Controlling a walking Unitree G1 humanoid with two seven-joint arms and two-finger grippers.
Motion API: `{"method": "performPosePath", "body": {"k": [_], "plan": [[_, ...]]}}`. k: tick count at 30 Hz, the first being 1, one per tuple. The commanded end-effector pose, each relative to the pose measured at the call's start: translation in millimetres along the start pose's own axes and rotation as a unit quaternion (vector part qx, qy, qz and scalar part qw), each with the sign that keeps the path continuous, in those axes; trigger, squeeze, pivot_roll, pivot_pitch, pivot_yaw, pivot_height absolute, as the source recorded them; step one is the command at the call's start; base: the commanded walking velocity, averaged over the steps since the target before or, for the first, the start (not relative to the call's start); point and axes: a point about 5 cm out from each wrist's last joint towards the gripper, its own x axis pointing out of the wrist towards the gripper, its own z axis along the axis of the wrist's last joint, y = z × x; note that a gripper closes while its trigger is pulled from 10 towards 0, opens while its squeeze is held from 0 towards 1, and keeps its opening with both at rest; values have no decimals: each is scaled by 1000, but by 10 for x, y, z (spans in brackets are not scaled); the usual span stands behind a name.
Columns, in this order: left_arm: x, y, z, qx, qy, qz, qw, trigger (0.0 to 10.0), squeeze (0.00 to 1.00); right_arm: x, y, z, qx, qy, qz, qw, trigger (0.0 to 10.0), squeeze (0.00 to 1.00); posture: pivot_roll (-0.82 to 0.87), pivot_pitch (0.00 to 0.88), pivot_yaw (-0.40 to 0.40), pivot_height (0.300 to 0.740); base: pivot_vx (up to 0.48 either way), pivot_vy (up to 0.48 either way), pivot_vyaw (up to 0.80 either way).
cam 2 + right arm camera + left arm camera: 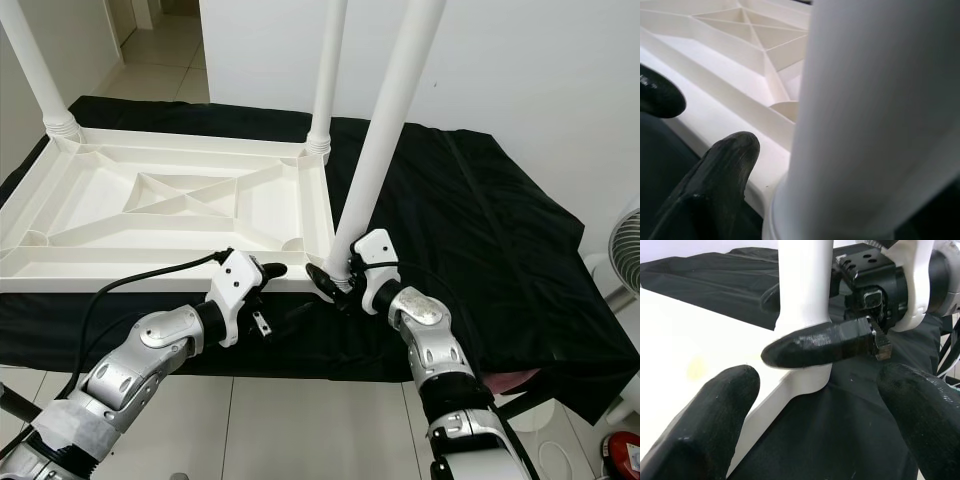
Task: Building children table
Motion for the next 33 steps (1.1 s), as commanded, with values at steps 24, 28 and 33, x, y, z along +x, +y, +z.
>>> {"method": "performPosePath", "body": {"k": [24, 28, 33], "plan": [[7, -77, -20, 8, 7, -63, 998, 10000, 0, 85, 74, -194, 27, 25, 57, 998, 10000, 0, 2, 0, -80, 740, 0, 0, 0], [8, -81, -21, 8, 7, -65, 998, 10000, 0, 75, 73, -222, 30, 27, 22, 999, 10000, 0, -3, 0, -76, 740, 0, 0, 0], [6, -94, -28, 8, 9, -70, 997, 10000, 0, 58, 72, -259, 38, 41, -33, 998, 10000, 0, -7, 0, -72, 740, 0, 0, 0]]}}
